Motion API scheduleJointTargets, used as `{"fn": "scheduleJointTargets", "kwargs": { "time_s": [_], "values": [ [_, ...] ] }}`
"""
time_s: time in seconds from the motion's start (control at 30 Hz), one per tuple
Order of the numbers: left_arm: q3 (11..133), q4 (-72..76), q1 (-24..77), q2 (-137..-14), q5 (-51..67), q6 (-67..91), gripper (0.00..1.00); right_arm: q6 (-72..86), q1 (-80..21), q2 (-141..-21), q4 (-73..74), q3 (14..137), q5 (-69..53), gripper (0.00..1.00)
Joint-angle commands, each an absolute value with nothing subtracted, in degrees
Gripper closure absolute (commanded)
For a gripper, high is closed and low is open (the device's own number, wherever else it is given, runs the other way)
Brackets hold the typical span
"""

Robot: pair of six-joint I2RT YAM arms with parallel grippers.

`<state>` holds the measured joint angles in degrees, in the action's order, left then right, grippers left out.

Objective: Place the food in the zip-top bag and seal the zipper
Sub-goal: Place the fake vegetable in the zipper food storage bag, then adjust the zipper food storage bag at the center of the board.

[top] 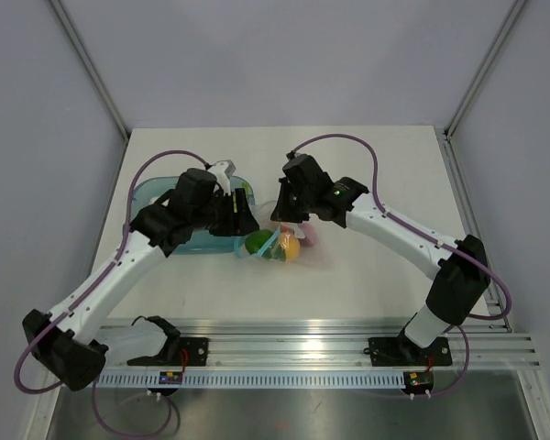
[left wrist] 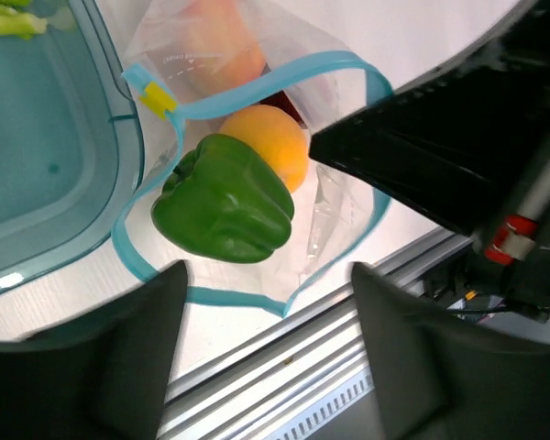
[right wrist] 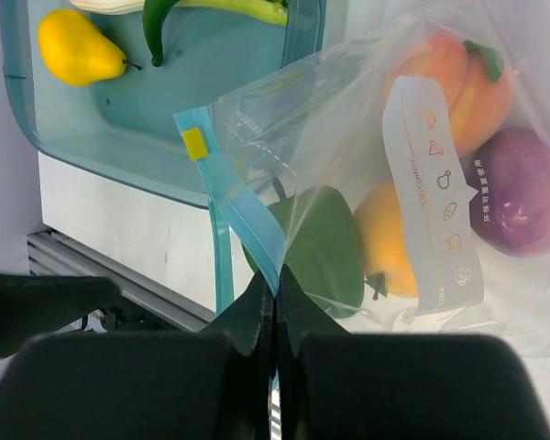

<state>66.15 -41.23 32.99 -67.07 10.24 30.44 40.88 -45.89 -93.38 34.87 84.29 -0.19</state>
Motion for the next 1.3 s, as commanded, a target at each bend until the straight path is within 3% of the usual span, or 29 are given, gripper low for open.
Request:
{"fn": "scheduleJointTargets", "kwargs": {
  "time_s": [0.0, 0.03, 0.07, 0.13, 0.17, 0.37, 0.73, 1.03, 1.1, 1.27],
  "values": [
    [63.22, -42.28, 32.78, -62.50, 5.20, 28.39, 0.47, 40.96, -45.79, -91.32, 32.52, 85.43, -1.14, 1.00],
    [62.24, -41.58, 32.09, -61.36, 4.92, 28.56, 0.57, 40.96, -45.88, -91.14, 32.43, 85.52, -1.14, 1.00],
    [61.18, -39.92, 31.82, -61.43, 5.18, 28.22, 0.58, 40.96, -45.88, -91.14, 32.26, 85.52, -1.23, 1.00],
    [58.73, -38.50, 31.55, -62.74, 4.14, 28.04, 0.55, 40.96, -45.88, -91.14, 32.52, 85.78, -1.32, 1.00],
    [58.19, -37.02, 31.55, -63.62, 3.52, 27.78, 0.48, 40.78, -45.79, -91.06, 32.52, 85.87, -1.49, 1.00],
    [54.85, -30.34, 31.55, -69.43, 3.69, 27.33, 0.43, 40.08, -45.88, -89.30, 33.75, 85.78, -0.62, 1.00],
    [52.56, -26.63, 31.55, -71.28, 0.26, 27.42, 0.48, 39.29, -45.79, -86.22, 35.16, 84.90, 1.23, 1.00],
    [49.93, -22.33, 31.55, -64.35, 2.82, 25.40, 0.44, 39.81, -45.88, -86.31, 34.89, 83.85, 1.85, 1.00],
    [50.01, -22.85, 31.38, -64.60, 2.03, 25.40, 0.41, 39.81, -45.88, -86.05, 34.81, 84.02, 1.84, 1.00],
    [49.58, -22.77, 31.29, -68.11, 2.90, 25.75, 0.42, 39.73, -45.79, -85.61, 34.98, 84.11, 2.02, 1.00]
  ]
}}
